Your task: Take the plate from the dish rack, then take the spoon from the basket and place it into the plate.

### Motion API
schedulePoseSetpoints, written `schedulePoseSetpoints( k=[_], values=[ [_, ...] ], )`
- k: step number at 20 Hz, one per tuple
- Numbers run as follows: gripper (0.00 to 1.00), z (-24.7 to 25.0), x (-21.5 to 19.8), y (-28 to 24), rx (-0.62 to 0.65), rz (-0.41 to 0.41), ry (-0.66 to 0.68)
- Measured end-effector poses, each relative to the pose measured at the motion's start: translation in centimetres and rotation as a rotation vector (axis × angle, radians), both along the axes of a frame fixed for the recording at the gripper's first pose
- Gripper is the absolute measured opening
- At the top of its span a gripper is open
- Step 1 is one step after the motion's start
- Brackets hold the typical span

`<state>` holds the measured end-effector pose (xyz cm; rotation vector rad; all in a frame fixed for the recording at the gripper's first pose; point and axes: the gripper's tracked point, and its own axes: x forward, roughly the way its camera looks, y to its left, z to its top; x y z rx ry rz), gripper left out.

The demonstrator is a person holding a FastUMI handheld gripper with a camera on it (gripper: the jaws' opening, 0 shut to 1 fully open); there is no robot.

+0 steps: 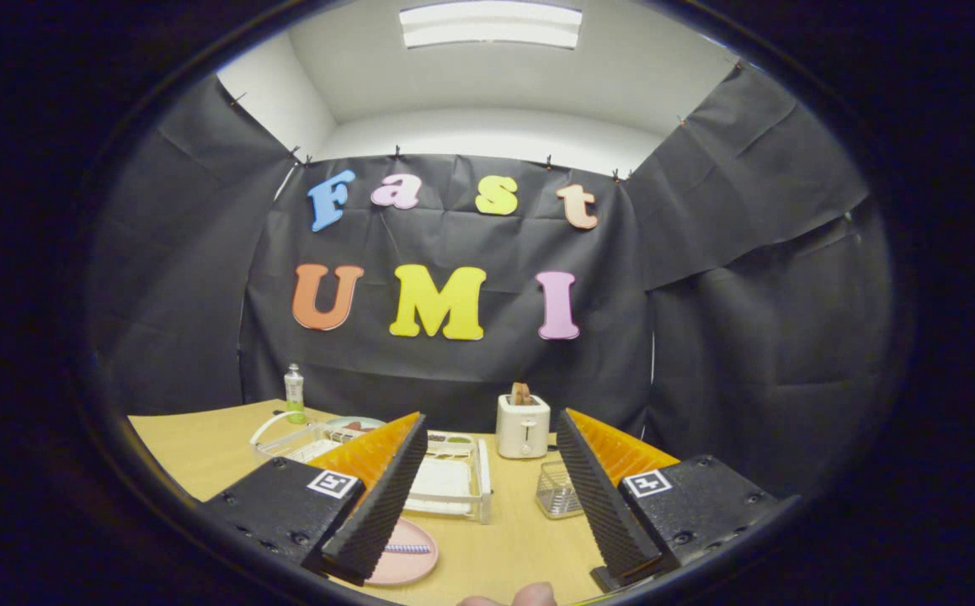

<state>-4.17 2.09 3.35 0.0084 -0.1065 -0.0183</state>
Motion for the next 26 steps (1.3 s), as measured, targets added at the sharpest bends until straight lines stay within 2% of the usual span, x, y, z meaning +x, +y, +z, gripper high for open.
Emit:
schedulePoseSetpoints(
  k=[6, 26],
  values=[
    [0.99, -0.4, -1.0, -2.0, 0.035, -0.01, -0.003],
    [0.99, -0.2, -1.0, 0.2, 0.03, 0.028, -0.006]
  ],
)
